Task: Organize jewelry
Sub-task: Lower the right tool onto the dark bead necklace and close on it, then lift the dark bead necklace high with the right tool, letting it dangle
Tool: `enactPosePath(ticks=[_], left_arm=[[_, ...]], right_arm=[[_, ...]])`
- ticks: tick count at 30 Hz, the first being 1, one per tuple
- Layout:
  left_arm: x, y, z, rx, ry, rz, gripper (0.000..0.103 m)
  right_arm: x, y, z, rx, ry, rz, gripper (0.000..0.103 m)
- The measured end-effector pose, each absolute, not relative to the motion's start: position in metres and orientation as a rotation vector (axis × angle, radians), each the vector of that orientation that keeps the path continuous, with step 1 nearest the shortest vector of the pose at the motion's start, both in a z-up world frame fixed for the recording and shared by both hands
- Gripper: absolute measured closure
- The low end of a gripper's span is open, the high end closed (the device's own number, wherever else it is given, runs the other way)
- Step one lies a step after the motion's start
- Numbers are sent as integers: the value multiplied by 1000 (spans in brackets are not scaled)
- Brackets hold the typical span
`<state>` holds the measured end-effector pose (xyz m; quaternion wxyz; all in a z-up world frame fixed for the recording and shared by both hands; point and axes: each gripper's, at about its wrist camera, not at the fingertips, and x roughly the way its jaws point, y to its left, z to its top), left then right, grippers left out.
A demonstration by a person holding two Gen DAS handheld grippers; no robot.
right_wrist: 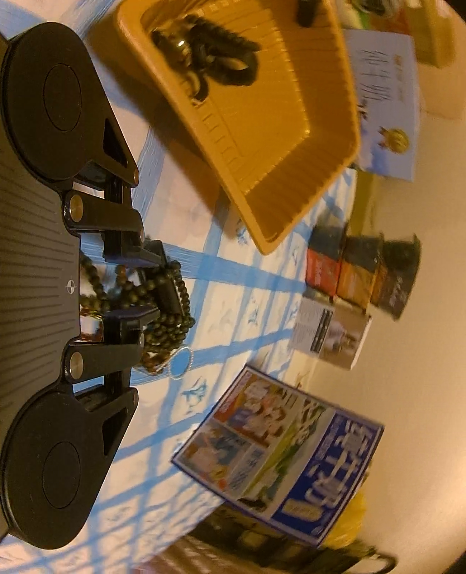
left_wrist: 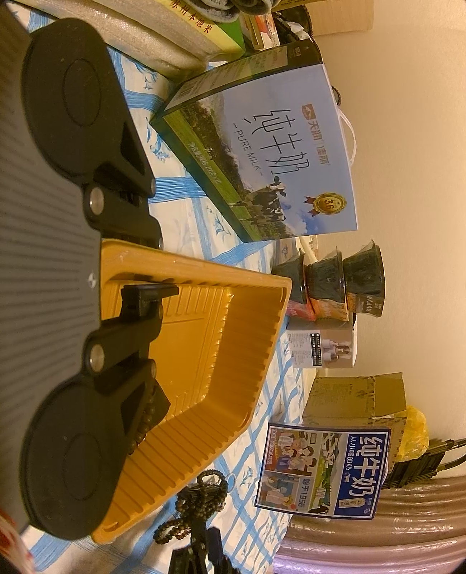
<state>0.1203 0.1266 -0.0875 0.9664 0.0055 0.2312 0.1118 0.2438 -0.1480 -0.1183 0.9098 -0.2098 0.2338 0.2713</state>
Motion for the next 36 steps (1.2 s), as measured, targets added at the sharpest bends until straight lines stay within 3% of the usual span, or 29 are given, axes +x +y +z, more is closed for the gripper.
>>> enactPosePath(ticks=[10, 12, 16, 26, 36], left_arm=[[122, 128, -88, 13, 473, 224, 98], [123, 128, -88, 13, 473, 224, 98], [122, 127, -88, 14, 473, 223, 98], [123, 127, -88, 15, 471, 222, 98], [123, 127, -87, 19, 465, 219, 98]], right_arm=[[263, -133, -143, -614, 478, 576, 87], [263, -132, -145, -636, 470, 577, 96], [263, -136, -141, -621, 440, 566, 96], [274, -175, -50, -303, 329, 522, 96], [268, -208, 58, -172, 203, 514, 96]])
